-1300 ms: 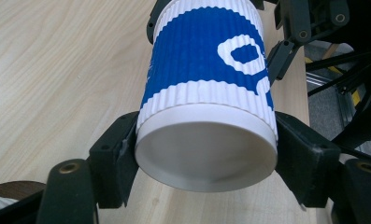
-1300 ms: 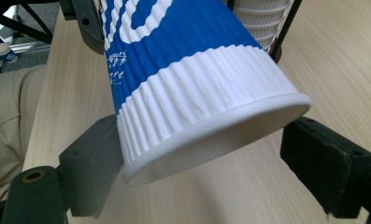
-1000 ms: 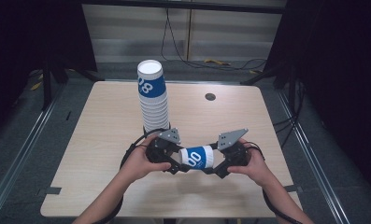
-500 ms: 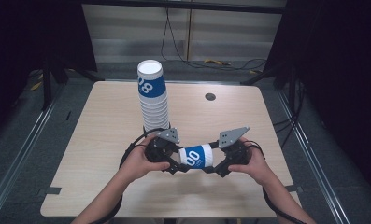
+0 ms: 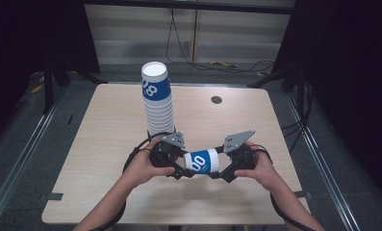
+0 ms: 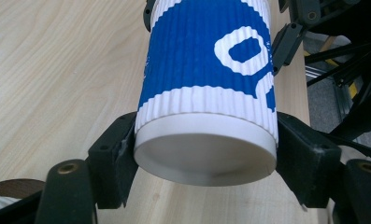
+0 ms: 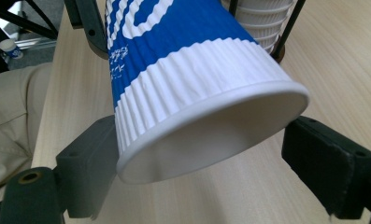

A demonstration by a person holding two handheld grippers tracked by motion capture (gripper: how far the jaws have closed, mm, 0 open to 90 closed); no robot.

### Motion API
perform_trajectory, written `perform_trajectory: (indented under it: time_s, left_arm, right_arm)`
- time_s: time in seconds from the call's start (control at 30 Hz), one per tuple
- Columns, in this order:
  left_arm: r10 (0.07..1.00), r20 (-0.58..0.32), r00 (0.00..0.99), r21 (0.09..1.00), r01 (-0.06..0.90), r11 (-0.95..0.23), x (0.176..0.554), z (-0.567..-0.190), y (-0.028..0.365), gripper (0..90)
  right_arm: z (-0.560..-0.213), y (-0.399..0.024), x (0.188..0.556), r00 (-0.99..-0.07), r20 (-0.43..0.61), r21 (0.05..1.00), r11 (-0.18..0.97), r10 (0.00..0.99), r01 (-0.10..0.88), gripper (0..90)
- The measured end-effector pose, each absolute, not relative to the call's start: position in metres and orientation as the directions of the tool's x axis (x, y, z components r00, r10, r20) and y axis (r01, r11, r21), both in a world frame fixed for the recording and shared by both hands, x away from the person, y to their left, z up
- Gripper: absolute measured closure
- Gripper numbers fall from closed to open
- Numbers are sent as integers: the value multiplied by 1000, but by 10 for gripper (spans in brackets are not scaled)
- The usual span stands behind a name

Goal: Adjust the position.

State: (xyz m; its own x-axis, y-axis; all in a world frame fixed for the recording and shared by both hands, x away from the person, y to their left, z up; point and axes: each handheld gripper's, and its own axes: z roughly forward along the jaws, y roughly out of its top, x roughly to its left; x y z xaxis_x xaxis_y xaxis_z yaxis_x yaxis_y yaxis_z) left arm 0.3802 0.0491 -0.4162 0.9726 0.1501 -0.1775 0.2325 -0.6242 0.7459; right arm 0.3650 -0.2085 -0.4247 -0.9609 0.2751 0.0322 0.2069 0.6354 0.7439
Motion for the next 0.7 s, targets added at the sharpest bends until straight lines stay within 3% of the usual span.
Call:
perform_trajectory:
  time_s: [0.37, 0.7]
  left_arm:
    - [143, -180, 973, 751, 230, -619, 380, -417, 49, 288]
    - [128, -145, 981, 743, 193, -641, 378, -421, 48, 287]
  right_arm:
    - [-427, -209, 367, -960, 80, 742, 626, 269, 238, 115]
    - [-422, -205, 365, -966, 20, 700, 686, 259, 198, 159]
